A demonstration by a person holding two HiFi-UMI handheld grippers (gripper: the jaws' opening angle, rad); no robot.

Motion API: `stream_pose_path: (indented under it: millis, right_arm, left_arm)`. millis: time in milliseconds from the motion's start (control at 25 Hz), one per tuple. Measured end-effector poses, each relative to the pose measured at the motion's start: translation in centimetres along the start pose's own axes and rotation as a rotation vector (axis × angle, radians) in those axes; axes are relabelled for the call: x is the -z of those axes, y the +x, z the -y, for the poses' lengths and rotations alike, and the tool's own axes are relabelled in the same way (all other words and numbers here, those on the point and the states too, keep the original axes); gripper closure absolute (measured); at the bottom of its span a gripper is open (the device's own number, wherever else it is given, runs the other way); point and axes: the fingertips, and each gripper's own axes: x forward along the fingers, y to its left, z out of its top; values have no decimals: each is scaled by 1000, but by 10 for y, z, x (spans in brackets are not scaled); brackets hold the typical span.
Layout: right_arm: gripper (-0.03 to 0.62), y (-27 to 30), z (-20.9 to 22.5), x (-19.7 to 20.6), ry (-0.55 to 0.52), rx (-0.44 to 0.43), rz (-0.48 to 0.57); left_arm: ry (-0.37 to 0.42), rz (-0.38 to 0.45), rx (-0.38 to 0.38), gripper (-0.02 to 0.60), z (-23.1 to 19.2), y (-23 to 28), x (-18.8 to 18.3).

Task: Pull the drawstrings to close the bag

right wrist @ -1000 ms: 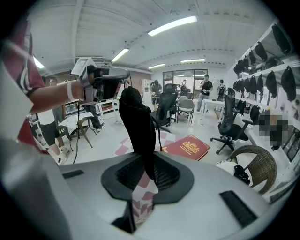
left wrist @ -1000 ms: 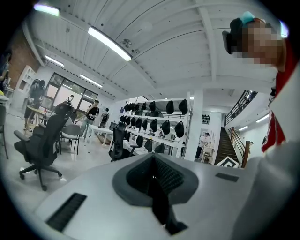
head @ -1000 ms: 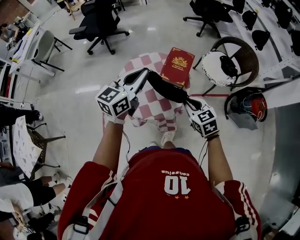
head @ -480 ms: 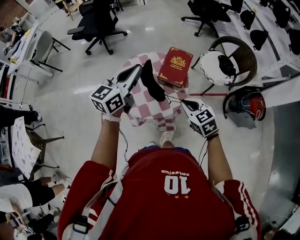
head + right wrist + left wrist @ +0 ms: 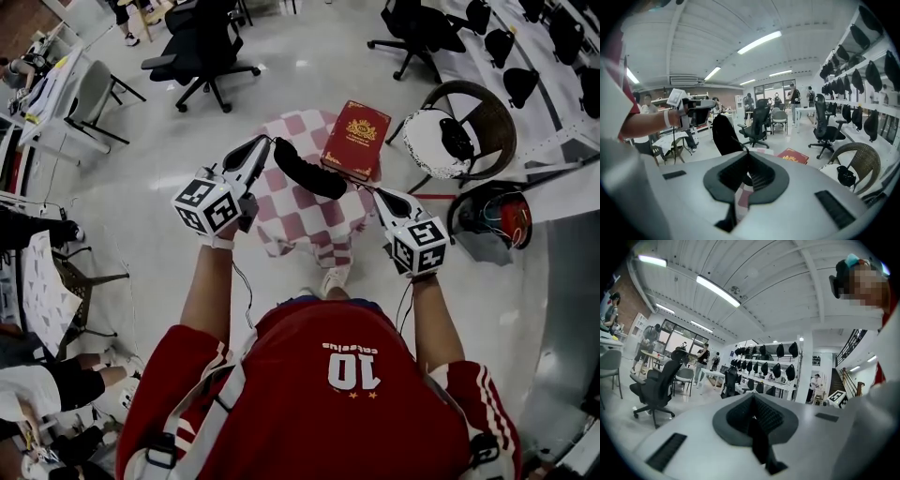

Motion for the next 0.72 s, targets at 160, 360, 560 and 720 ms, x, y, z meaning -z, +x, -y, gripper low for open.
stream_pose_path:
  millis: [160, 360, 560, 720]
  right_arm:
    - [579, -9, 7, -25, 37, 35, 70]
    - [579, -22, 13, -51, 71, 78, 145]
    - [579, -40, 15, -79, 81, 125, 218]
    - [579, -56, 14, -97, 100, 157, 272]
  left_arm:
    - [53, -32, -57, 572, -9, -13, 2]
    - [136, -75, -134, 572, -16, -30, 4]
    - [190, -96, -221, 572, -25, -50, -1]
    - [197, -87, -263, 572, -28, -67, -11]
